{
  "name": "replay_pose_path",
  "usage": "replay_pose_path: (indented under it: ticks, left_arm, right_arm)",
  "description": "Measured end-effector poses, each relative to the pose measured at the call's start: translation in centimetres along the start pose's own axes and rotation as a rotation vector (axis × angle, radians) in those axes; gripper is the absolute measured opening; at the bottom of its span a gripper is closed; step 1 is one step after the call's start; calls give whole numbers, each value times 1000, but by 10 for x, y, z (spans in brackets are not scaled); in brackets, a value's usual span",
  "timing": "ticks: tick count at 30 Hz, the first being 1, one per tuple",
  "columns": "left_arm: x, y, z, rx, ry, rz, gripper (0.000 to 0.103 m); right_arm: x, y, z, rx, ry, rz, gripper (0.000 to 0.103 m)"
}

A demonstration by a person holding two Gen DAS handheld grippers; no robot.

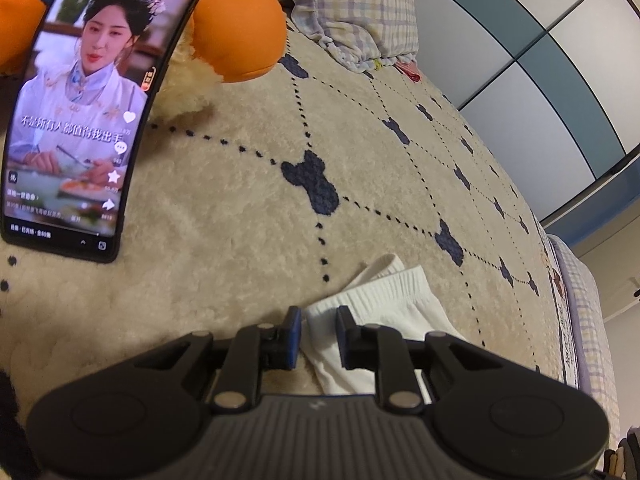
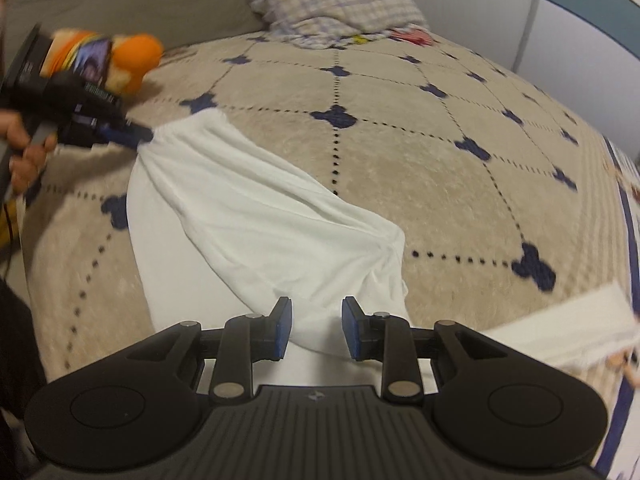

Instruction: Fold clothes

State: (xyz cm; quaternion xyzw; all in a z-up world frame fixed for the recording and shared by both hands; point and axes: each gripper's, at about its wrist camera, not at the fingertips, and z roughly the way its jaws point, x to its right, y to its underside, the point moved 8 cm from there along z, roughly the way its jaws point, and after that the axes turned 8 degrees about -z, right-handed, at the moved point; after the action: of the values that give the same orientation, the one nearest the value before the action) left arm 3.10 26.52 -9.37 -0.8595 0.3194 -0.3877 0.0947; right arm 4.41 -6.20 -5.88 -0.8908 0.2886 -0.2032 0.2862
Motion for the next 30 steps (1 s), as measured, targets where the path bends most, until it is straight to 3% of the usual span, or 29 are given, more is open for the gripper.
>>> replay_pose_path:
  ticks: [8, 10, 12, 20, 30]
  left_arm:
    - [-1, 0, 2, -5, -7, 19, 19]
    - [0, 0, 3, -6, -8, 23, 19]
    - [0, -1, 3, -6, -9, 27, 19]
    - [1, -1, 0, -3, 4, 25, 14]
    - [3, 1, -2, -7, 12, 30, 13]
  right_arm:
    - [-9, 1, 21, -33, -58, -109, 28]
    - [-12, 2, 20, -29, -60, -126, 8]
    - [-14, 4, 17, -17, -60, -141, 6]
    - [-16, -2, -18, 80, -2, -145, 5]
    - [-37, 11, -23, 48, 102, -284, 5]
